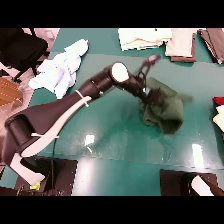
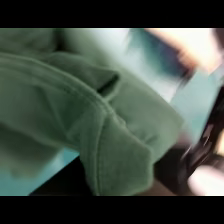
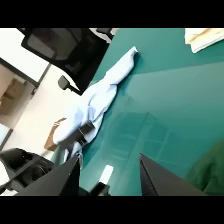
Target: Fold the shirts.
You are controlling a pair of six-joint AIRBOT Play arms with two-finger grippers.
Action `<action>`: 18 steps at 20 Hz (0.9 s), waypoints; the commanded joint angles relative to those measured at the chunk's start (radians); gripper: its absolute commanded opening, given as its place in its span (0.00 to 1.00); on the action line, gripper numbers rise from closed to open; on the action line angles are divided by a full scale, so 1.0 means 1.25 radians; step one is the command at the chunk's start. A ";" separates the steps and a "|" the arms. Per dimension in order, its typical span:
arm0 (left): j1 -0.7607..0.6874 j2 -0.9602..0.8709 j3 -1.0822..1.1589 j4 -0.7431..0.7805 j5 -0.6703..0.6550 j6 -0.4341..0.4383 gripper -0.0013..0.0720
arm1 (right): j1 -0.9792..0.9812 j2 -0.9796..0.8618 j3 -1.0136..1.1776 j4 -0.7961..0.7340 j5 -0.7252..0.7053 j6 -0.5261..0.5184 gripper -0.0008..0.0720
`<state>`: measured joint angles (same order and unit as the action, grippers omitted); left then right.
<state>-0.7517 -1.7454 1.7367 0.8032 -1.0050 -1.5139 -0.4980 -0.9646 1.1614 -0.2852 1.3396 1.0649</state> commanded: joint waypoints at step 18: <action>0.134 0.107 -0.050 0.725 -0.457 -0.124 0.98 | 0.239 -0.444 -0.009 -0.313 -0.161 0.125 0.74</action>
<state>-0.6125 -1.6516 1.6733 1.6188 -1.5383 -1.6379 -0.2951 -1.3468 1.0561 -0.6682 1.1439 1.2213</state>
